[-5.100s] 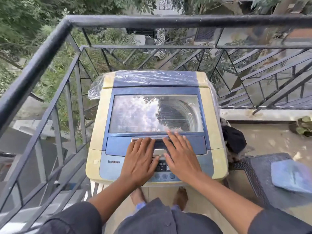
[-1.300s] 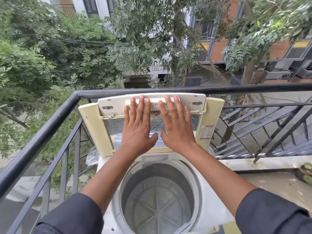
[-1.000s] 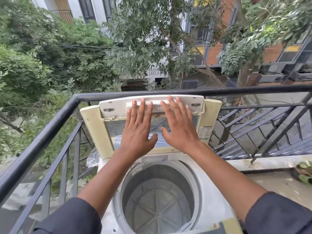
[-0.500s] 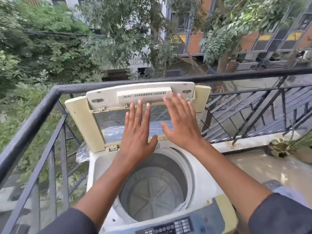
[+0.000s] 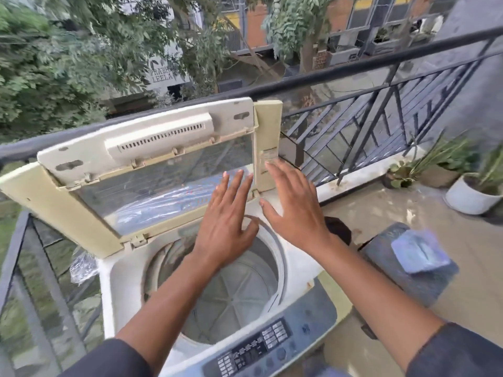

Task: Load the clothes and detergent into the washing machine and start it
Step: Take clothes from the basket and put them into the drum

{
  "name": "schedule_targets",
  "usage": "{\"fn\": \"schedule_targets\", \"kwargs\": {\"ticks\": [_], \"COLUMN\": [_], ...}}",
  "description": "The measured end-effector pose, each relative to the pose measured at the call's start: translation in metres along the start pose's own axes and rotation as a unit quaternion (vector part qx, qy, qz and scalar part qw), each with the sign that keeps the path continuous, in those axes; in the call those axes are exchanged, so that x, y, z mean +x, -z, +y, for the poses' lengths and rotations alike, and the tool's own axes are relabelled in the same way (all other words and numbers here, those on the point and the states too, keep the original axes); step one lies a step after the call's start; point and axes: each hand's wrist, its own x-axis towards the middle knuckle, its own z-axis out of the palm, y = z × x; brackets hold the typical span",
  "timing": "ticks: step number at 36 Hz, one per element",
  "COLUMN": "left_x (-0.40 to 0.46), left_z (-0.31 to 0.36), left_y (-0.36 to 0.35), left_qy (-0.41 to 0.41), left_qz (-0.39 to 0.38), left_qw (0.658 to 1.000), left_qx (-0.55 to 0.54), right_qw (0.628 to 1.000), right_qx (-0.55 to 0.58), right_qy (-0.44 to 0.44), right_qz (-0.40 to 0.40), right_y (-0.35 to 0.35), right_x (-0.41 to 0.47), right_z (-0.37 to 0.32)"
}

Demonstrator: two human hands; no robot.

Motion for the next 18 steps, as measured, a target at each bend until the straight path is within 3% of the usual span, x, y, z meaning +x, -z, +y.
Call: {"fn": "schedule_targets", "kwargs": {"ticks": [7, 18], "left_x": [0.042, 0.140], "left_z": [0.040, 0.101], "left_y": [-0.052, -0.144], "left_qy": [0.024, 0.102], "left_qz": [-0.067, -0.134], "left_qw": [0.995, 0.982], "left_qx": [-0.075, -0.091], "right_qw": [0.995, 0.973], "right_qx": [0.033, 0.044], "right_qy": [-0.074, -0.145], "right_qz": [-0.052, -0.176], "right_y": [0.000, -0.021], "right_x": [-0.016, -0.013], "right_z": [0.099, 0.269]}}
